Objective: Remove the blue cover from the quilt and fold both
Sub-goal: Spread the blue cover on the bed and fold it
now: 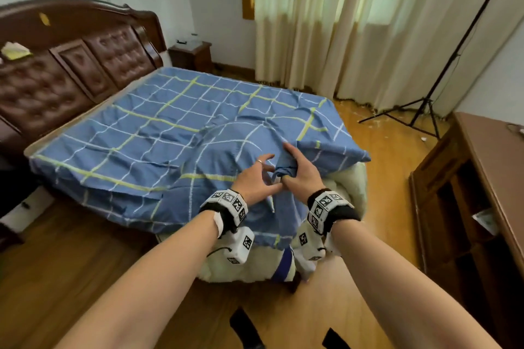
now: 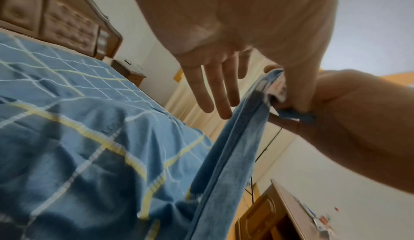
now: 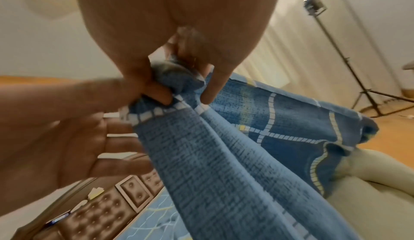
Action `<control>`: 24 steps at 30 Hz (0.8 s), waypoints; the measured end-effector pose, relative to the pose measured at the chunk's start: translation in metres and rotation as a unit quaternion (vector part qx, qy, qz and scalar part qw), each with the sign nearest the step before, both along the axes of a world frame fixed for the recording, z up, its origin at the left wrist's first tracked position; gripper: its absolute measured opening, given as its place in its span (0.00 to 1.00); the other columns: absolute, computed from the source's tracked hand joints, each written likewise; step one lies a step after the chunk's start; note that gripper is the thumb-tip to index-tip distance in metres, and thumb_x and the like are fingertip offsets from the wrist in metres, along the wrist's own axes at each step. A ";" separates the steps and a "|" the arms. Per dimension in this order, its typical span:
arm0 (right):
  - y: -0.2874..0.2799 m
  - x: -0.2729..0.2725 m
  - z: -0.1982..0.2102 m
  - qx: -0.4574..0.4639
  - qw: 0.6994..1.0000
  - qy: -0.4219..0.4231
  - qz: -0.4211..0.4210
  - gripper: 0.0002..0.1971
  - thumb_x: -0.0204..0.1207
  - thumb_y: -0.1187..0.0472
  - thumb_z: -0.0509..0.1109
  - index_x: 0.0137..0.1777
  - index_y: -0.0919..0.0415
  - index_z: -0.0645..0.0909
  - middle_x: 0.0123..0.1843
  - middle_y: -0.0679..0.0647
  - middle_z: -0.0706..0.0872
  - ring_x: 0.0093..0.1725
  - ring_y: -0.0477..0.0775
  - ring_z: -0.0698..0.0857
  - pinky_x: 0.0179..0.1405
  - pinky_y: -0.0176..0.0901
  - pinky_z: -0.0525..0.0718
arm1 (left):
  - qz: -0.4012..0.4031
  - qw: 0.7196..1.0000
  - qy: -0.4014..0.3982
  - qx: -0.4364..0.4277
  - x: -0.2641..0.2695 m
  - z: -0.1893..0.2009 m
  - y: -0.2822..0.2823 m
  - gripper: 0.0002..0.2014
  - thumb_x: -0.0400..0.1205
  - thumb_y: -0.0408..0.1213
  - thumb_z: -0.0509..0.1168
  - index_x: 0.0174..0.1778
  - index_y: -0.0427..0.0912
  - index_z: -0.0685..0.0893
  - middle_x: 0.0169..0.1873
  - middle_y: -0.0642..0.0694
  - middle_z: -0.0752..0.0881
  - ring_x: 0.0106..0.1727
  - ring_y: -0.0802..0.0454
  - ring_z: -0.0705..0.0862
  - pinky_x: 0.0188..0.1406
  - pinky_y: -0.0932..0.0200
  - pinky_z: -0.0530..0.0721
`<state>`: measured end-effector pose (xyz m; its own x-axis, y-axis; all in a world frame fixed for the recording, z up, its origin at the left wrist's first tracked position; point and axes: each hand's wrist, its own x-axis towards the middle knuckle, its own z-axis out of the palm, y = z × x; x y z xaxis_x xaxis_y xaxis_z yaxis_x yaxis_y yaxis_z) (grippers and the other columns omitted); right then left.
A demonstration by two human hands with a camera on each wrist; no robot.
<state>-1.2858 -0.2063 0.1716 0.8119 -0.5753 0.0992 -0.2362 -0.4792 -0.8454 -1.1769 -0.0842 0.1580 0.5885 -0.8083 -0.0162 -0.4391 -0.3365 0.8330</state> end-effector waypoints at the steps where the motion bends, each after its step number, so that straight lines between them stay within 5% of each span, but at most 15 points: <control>1: 0.009 0.020 -0.001 0.001 1.000 0.012 0.022 0.41 0.69 0.70 0.70 0.81 0.44 0.66 0.70 0.50 0.81 0.66 0.50 0.82 0.65 0.37 0.77 | 0.012 1.000 -0.019 0.006 0.017 0.006 0.009 0.31 0.72 0.46 0.75 0.72 0.50 0.76 0.55 0.49 0.88 0.53 0.51 0.89 0.57 0.57 0.84; 6: 0.065 0.107 0.005 0.050 0.998 0.022 0.010 0.38 0.73 0.70 0.65 0.81 0.45 0.61 0.64 0.51 0.80 0.56 0.53 0.83 0.66 0.50 0.80 | 0.082 0.988 -0.106 0.082 0.112 0.023 0.062 0.08 0.80 0.37 0.63 0.50 0.44 0.87 0.49 0.37 0.89 0.54 0.35 0.84 0.51 0.49 0.80; 11: 0.094 0.181 -0.014 -0.011 0.998 0.032 -0.057 0.32 0.77 0.72 0.61 0.78 0.47 0.67 0.74 0.51 0.79 0.64 0.55 0.83 0.62 0.44 0.78 | 0.074 0.989 -0.068 0.107 0.200 0.023 0.120 0.11 0.83 0.37 0.59 0.51 0.39 0.86 0.50 0.36 0.88 0.55 0.36 0.84 0.53 0.48 0.80; 17: 0.113 0.263 -0.053 0.016 0.981 0.165 -0.097 0.31 0.82 0.59 0.67 0.83 0.43 0.62 0.66 0.64 0.83 0.61 0.65 0.84 0.62 0.52 0.81 | 0.066 0.991 0.006 0.116 0.274 0.005 0.184 0.13 0.81 0.40 0.59 0.43 0.37 0.86 0.43 0.37 0.89 0.50 0.37 0.86 0.49 0.46 0.83; 21: 0.123 0.328 -0.065 -0.030 0.970 0.231 -0.070 0.20 0.83 0.58 0.62 0.75 0.49 0.73 0.57 0.63 0.87 0.59 0.66 0.85 0.58 0.50 0.80 | 0.090 0.989 0.039 0.108 0.321 -0.001 0.211 0.11 0.84 0.36 0.57 0.42 0.38 0.83 0.33 0.41 0.84 0.26 0.44 0.85 0.20 0.57 0.83; 22: 0.126 0.346 -0.066 -0.044 0.966 0.245 -0.066 0.17 0.83 0.57 0.61 0.70 0.53 0.76 0.59 0.63 0.87 0.60 0.66 0.84 0.58 0.50 0.80 | 0.093 0.988 0.037 0.120 0.334 -0.003 0.216 0.11 0.84 0.36 0.57 0.43 0.38 0.83 0.33 0.41 0.84 0.23 0.47 0.84 0.20 0.58 0.83; 24: 0.133 0.386 -0.070 -0.075 0.960 0.258 -0.078 0.14 0.83 0.56 0.60 0.64 0.56 0.79 0.62 0.65 0.85 0.63 0.67 0.82 0.59 0.52 0.78 | 0.101 0.983 0.010 0.154 0.366 -0.008 0.224 0.12 0.83 0.40 0.57 0.46 0.40 0.85 0.38 0.42 0.88 0.33 0.46 0.88 0.35 0.56 0.87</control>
<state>-0.8997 -0.0730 0.1020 0.6807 -0.7039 -0.2028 -0.6837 -0.5111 -0.5208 -0.8109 0.1399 0.1501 0.7332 -0.6305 -0.2547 -0.3221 -0.6519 0.6865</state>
